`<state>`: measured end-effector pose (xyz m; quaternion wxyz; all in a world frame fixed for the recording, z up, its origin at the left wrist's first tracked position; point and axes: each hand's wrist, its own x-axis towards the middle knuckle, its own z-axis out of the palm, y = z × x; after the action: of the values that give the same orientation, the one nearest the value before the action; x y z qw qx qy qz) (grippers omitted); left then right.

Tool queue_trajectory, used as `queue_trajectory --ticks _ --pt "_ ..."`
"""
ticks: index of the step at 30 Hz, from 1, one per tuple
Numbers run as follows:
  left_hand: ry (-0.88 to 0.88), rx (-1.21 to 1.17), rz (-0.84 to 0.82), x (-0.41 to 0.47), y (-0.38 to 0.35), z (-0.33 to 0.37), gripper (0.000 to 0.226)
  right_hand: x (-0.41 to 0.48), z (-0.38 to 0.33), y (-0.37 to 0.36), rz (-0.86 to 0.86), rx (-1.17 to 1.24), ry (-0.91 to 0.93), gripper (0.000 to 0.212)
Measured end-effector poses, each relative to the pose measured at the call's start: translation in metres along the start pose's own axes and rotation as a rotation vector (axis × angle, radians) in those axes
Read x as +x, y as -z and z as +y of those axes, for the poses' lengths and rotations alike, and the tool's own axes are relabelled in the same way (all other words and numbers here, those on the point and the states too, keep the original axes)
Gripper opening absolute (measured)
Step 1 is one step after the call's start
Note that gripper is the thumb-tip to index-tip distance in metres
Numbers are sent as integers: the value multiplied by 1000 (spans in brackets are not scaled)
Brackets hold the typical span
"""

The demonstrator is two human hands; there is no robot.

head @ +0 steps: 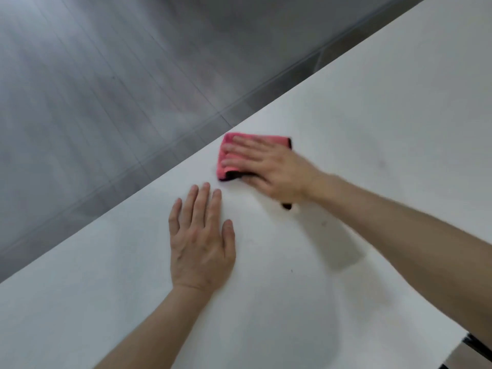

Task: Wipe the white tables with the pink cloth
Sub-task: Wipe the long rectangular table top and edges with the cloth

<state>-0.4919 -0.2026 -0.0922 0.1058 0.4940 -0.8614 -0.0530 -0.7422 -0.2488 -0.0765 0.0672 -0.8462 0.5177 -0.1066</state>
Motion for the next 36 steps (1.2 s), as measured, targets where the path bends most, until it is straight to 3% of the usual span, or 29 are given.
queue_trajectory --ticks 1,4,5,6,7,9,11,12,13,15,17,19,20,22,24,26,28,30,31,33,36 --pt "-6 -1 -1 0 0 0 60 -4 24 8 57 18 -89 43" --pt "-13 -8 19 0 1 1 56 -12 80 32 194 -52 -818 50" --pt "-13 -10 23 0 2 2 55 -5 72 28 200 -66 -956 53" --pt "-11 -9 25 0 2 2 55 7 52 18 233 -65 -945 52" --pt "-10 -6 27 0 3 2 55 17 25 8 250 -30 -795 49" --pt "-10 2 25 0 4 3 55 21 -24 -12 158 75 -267 44" --pt "-10 8 20 0 4 3 56 14 -23 -6 56 78 53 43" --pt "-12 6 21 1 4 3 56 12 2 2 106 75 23 42" --pt "-12 4 23 1 4 2 56 8 29 11 172 85 -154 42" --pt "-10 1 26 1 3 2 55 -6 82 29 251 14 -687 47" --pt "-6 -2 24 1 4 3 55 -12 92 31 250 -33 -1007 53" --pt "1 1 17 1 5 3 55 7 45 16 306 -9 -907 49" --pt "1 1 15 1 5 3 55 16 13 8 312 35 -718 45" --pt "-4 5 17 1 7 4 56 17 -36 -10 157 105 -251 45" --pt "-4 16 17 1 7 5 56 8 -27 -1 22 48 -32 47" --pt "-3 17 26 1 7 6 56 -4 33 18 80 53 -211 45" --pt "-7 19 28 1 6 7 55 -29 91 36 168 -8 -664 48" --pt "-5 22 26 0 6 6 55 -38 104 37 195 -65 -999 55" --pt "-2 19 25 0 7 7 55 -28 85 29 228 -59 -1025 55" --pt "2 12 33 1 7 7 55 1 21 8 266 13 -800 47" --pt "-3 8 54 1 7 6 53 19 -57 -15 116 107 -169 44"
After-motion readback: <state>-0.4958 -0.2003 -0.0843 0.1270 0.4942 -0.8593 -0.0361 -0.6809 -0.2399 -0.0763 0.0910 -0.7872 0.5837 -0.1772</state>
